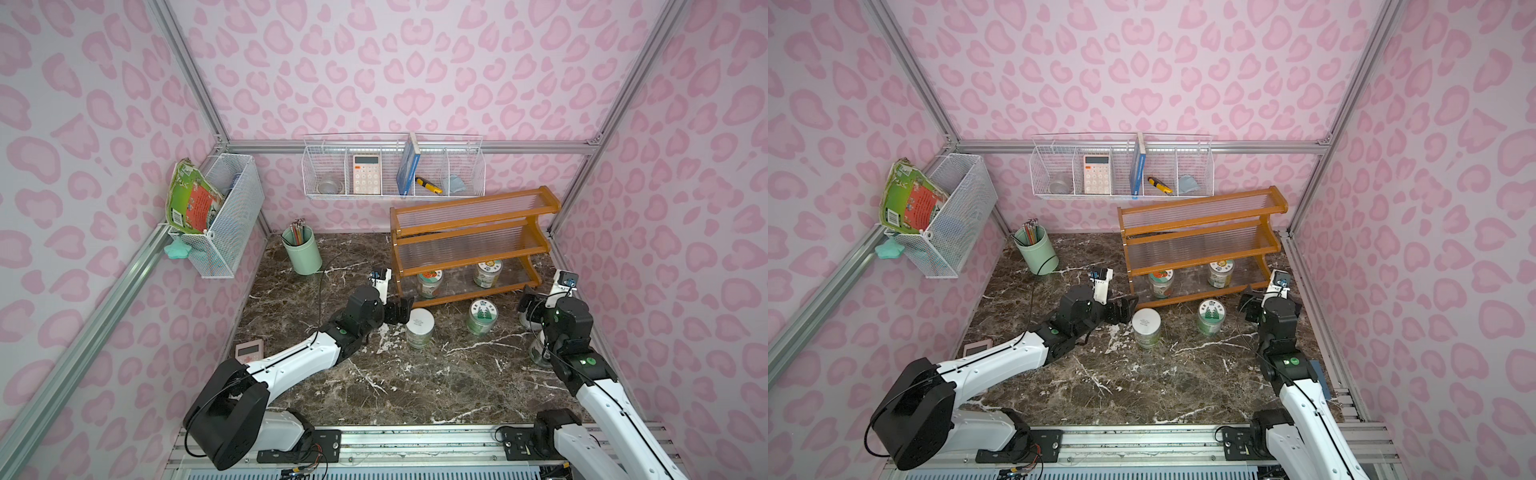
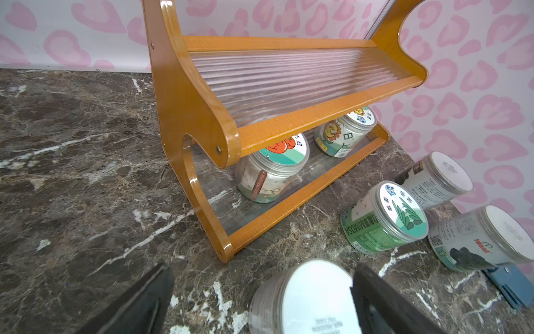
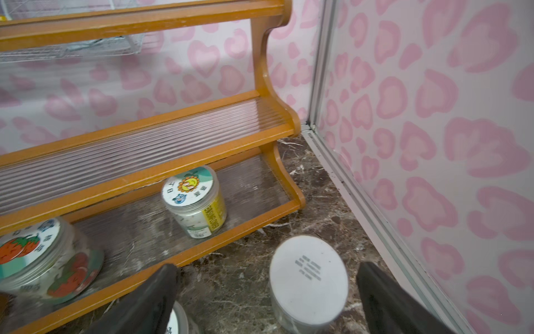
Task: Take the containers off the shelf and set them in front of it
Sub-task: 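Place the container at the center of the board, then pick up a container from the shelf.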
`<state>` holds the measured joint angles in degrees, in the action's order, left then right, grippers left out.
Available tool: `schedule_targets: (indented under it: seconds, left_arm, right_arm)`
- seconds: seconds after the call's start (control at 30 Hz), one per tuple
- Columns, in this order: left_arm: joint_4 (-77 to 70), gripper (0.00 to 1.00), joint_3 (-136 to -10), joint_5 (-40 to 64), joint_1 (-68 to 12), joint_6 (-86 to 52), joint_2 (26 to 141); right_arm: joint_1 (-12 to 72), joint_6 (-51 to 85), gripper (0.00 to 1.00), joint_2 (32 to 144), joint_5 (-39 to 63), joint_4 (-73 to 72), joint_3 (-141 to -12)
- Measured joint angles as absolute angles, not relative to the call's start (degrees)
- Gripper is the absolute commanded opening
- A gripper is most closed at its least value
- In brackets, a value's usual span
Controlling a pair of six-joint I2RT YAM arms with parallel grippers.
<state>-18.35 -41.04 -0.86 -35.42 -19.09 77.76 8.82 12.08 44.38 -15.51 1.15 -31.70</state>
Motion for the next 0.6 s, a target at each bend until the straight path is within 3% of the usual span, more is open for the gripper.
schedule_targets:
  seconds: [0.3,0.6]
  left_arm:
    - [-16.12,0.99,-42.22,1.34,-34.13,-19.11,79.07]
    - [-16.10,0.99,-41.87,7.35,-30.55,-20.97,79.48]
  right_arm:
    - [3.09,8.05,0.99,58.72,3.14,-1.48,-35.44]
    - [-0.64,5.08,0.99,71.29,15.29,-6.55,-41.32]
